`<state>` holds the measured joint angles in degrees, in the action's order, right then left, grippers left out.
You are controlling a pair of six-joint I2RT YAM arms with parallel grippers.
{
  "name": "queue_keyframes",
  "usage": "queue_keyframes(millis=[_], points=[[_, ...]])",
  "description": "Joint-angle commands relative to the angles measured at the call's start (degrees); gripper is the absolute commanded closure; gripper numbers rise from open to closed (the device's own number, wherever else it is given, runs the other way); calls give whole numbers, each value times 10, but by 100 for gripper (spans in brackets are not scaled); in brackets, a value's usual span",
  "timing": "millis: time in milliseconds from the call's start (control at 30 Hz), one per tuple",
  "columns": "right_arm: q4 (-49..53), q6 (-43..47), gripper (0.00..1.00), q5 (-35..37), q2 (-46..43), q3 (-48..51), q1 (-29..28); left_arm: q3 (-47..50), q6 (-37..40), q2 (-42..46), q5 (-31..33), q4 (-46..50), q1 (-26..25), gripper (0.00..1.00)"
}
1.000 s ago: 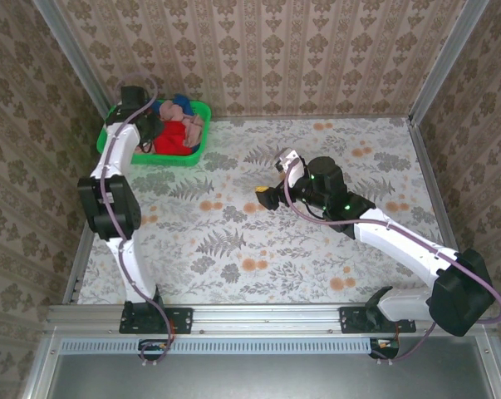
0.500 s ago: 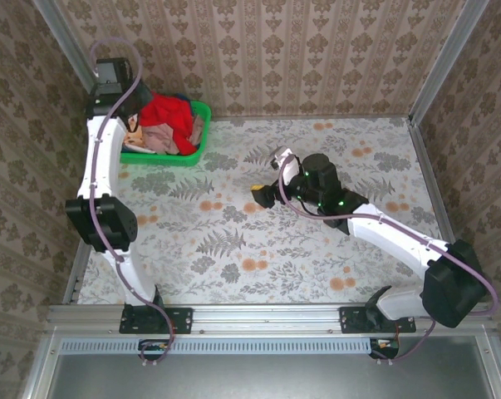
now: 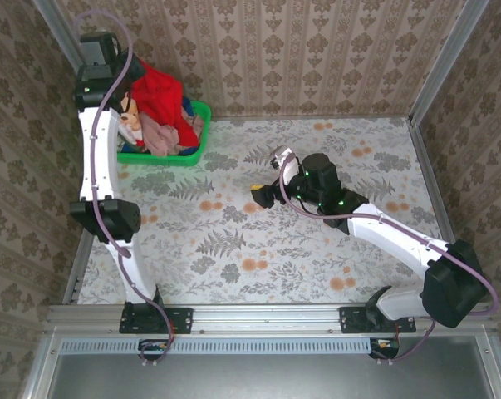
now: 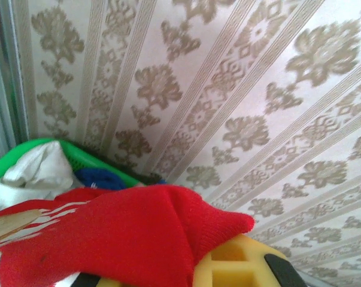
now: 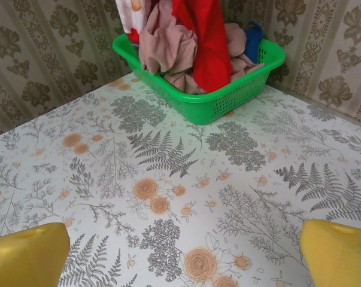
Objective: Fold and stack the t-shirts
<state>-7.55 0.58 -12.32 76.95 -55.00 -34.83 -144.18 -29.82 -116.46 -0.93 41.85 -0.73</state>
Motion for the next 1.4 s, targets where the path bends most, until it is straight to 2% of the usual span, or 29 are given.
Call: queue_keyframes(millis=[0,200,433,633,733,833,900,967,1100,1367], points=[[-9,-26,0,0,-2,-15,-4,-65,-15,4,-18,-21,-6,100],[21,-79,0,25,4,-34,-4,-69,-16,42,-22,-47,-36,100],[0,-136,0,111,-10,-13,-2,-69,17,74,-20,-53,-99,100],[11,-150,0,104,-5,-19,13,-66,26,87,-27,-52,-142,100],[27,-198,0,104,2,-30,28,-67,26,89,-30,-58,-168,100],[48,-288,0,145,-1,-30,44,-68,26,89,-38,-71,-194,100],[45,-314,0,166,-11,-18,49,-69,25,89,-37,-77,-207,100],[91,-355,0,207,-23,-23,55,-70,23,90,-37,-82,-222,100],[199,-343,0,204,-26,-57,77,-69,9,88,-41,-94,-249,100],[208,-342,0,167,-38,-42,113,-69,-17,76,-37,-110,-311,100]])
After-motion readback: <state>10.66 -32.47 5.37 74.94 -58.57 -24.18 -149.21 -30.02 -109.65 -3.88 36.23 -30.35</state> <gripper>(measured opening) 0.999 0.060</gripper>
